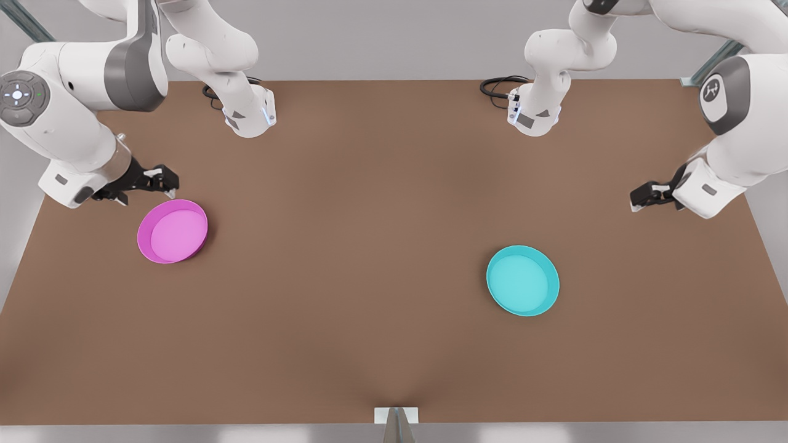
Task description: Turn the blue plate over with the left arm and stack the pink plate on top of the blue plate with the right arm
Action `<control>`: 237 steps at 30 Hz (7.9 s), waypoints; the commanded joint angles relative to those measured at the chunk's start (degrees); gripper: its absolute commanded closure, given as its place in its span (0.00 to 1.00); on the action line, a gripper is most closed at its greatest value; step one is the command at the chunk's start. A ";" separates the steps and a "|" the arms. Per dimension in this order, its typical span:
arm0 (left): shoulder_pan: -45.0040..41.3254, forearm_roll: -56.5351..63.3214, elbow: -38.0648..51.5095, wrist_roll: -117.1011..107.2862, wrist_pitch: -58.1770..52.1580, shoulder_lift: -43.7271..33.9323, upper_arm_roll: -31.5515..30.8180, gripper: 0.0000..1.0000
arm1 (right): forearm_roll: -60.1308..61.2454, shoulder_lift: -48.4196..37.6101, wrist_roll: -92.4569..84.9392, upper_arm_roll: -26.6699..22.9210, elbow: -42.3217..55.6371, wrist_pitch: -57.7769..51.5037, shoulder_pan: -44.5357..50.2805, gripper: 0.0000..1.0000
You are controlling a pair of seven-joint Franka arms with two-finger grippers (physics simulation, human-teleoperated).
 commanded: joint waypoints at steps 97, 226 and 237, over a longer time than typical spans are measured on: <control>-70.04 72.20 1.26 -107.27 -10.33 51.56 8.45 0.79 | 0.21 3.70 -1.66 -0.43 0.73 0.25 -0.49 0.00; 3.09 -1.36 -1.73 -1.53 -4.62 2.34 -11.15 0.00 | 14.72 27.26 18.83 -4.21 13.46 3.25 11.29 0.00; 3.09 -1.36 -1.64 -1.45 -4.62 2.34 -11.06 0.00 | -2.25 1.42 -3.07 -2.63 3.63 -4.23 0.65 0.00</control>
